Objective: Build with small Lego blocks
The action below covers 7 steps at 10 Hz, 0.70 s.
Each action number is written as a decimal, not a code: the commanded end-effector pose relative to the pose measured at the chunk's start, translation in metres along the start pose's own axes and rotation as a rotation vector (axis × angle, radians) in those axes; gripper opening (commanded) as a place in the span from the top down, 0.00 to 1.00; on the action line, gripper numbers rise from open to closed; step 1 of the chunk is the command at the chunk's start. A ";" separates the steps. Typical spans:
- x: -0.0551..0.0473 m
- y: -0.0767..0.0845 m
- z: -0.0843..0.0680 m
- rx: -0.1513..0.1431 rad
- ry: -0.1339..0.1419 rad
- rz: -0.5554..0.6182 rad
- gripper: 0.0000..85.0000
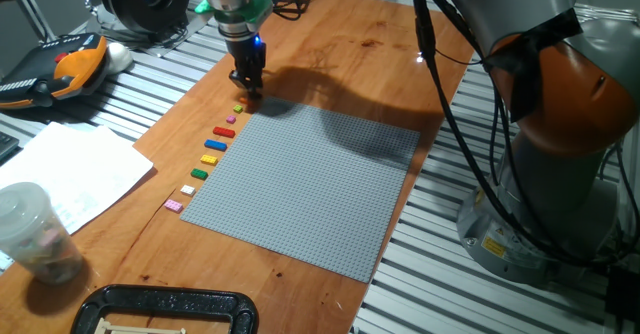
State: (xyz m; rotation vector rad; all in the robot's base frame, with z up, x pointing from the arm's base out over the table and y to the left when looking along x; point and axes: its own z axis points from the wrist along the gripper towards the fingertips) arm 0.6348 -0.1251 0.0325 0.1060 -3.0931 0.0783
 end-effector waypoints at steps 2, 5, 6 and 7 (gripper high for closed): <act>0.001 0.001 0.005 -0.003 -0.003 -0.001 0.60; 0.002 0.002 0.006 -0.007 -0.007 0.000 0.80; 0.002 0.002 0.006 -0.007 -0.007 0.000 0.80; 0.002 0.002 0.006 -0.007 -0.007 -0.002 0.80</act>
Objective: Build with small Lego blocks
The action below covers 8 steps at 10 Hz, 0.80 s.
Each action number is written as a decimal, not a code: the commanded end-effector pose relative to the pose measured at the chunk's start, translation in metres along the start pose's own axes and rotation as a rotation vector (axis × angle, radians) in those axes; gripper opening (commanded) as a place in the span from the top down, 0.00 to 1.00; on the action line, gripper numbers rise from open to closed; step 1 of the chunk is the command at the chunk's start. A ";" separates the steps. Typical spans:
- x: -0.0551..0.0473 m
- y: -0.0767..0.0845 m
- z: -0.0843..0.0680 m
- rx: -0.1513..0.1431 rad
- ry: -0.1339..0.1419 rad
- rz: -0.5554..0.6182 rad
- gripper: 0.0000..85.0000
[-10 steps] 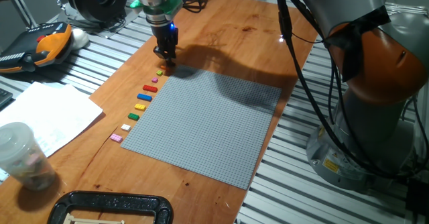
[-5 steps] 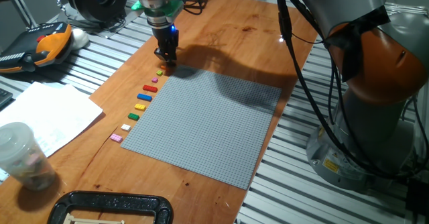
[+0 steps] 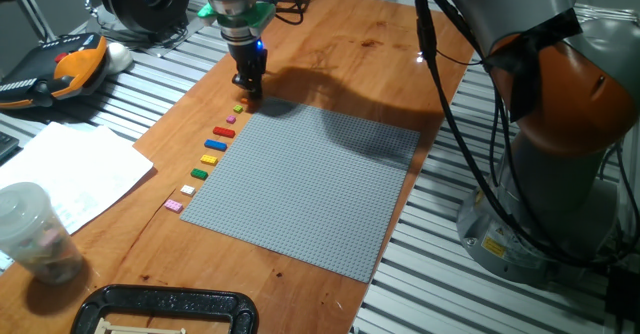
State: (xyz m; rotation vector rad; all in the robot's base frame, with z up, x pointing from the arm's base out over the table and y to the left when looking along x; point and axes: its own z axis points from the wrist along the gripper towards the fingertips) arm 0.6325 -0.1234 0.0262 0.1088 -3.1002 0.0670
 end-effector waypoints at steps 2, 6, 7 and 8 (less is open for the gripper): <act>0.000 0.001 -0.001 0.003 -0.004 0.000 0.80; 0.004 0.002 -0.006 -0.013 0.012 -0.004 1.00; 0.008 0.003 -0.008 -0.015 0.015 -0.001 1.00; 0.011 0.005 -0.010 -0.015 0.017 0.004 1.00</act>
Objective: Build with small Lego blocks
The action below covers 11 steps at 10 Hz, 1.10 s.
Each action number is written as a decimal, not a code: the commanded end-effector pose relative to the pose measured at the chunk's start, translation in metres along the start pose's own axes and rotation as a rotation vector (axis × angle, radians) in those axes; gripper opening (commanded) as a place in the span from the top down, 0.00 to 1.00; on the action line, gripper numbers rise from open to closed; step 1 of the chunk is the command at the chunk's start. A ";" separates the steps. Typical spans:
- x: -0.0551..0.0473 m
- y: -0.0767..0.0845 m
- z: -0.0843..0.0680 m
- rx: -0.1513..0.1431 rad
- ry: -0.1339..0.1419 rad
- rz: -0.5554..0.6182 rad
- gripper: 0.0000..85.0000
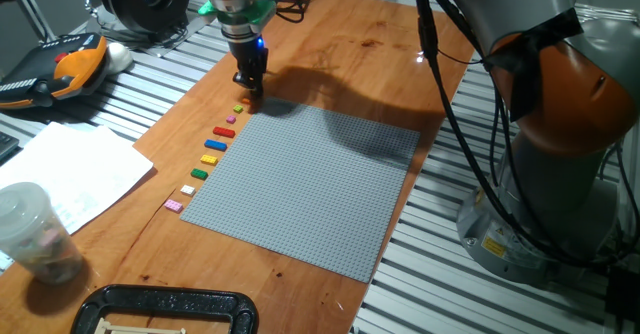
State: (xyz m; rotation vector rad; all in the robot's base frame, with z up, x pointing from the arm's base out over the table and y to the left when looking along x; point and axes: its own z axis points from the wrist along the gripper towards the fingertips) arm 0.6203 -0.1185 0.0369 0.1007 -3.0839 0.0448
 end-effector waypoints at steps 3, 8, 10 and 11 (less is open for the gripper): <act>0.009 0.003 -0.004 0.000 0.000 0.003 1.00; 0.021 -0.001 0.000 -0.002 -0.019 -0.002 1.00; 0.022 -0.001 -0.001 -0.002 -0.022 -0.002 1.00; 0.024 -0.001 -0.001 -0.002 -0.022 -0.002 1.00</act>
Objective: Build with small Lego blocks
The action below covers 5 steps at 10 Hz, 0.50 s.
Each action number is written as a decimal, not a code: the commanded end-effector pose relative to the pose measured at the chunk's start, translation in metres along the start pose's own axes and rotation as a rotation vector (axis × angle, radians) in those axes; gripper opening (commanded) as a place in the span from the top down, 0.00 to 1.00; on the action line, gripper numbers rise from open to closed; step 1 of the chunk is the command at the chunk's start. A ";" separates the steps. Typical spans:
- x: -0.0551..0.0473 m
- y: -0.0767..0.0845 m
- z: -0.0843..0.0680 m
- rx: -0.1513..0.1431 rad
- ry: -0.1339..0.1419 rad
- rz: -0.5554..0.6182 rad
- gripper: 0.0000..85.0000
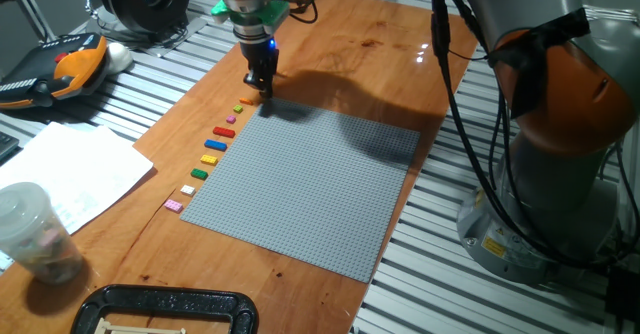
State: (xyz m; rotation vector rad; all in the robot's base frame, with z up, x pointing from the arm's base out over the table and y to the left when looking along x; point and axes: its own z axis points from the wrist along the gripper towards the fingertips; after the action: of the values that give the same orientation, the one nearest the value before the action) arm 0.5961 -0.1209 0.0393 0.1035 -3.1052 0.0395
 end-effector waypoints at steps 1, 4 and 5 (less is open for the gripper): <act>0.001 0.000 0.000 0.000 0.001 0.001 1.00; 0.005 0.000 0.004 0.000 -0.006 0.004 1.00; 0.006 0.000 0.005 -0.003 -0.007 0.004 1.00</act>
State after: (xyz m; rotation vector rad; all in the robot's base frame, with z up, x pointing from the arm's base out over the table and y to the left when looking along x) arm 0.5895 -0.1209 0.0338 0.0961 -3.1120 0.0305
